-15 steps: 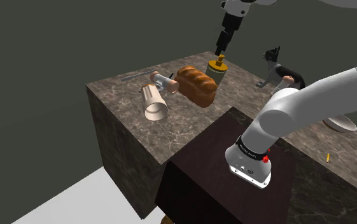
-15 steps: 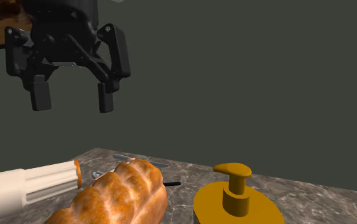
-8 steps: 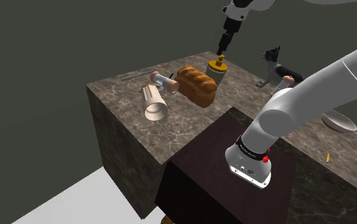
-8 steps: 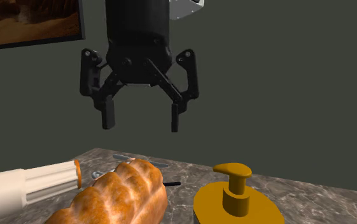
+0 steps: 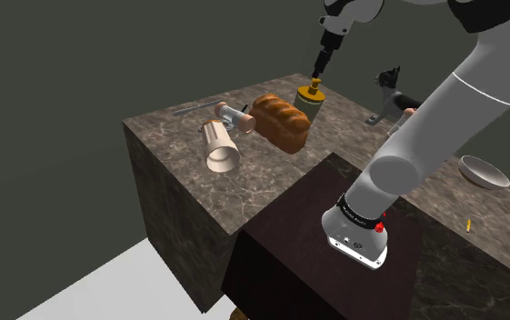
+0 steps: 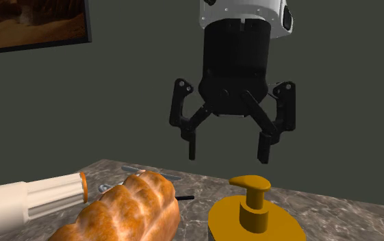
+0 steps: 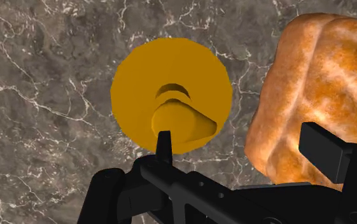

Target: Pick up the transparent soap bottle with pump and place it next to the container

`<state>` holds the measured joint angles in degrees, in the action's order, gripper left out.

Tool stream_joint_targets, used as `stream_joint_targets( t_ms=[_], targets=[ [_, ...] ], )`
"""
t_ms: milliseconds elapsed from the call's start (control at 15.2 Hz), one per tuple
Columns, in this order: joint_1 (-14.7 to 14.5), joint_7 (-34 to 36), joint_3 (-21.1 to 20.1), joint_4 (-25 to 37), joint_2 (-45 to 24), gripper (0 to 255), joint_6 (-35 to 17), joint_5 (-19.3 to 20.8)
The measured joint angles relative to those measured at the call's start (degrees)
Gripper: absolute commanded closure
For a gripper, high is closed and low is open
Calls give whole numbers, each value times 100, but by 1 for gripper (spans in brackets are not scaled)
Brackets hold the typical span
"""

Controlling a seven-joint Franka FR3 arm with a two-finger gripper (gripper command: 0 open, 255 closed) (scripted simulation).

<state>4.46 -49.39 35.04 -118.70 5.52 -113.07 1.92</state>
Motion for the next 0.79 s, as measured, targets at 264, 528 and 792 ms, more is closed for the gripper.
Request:
stream_joint_targets(
  t_ms=[264,528,792],
  targets=[
    [103,-504,192,334,-567,0,-122,-372],
    [123,-614,206,201,-759,0,-406,-505],
    [129,-655,206,74,-832,0,-590,-561]
  ],
)
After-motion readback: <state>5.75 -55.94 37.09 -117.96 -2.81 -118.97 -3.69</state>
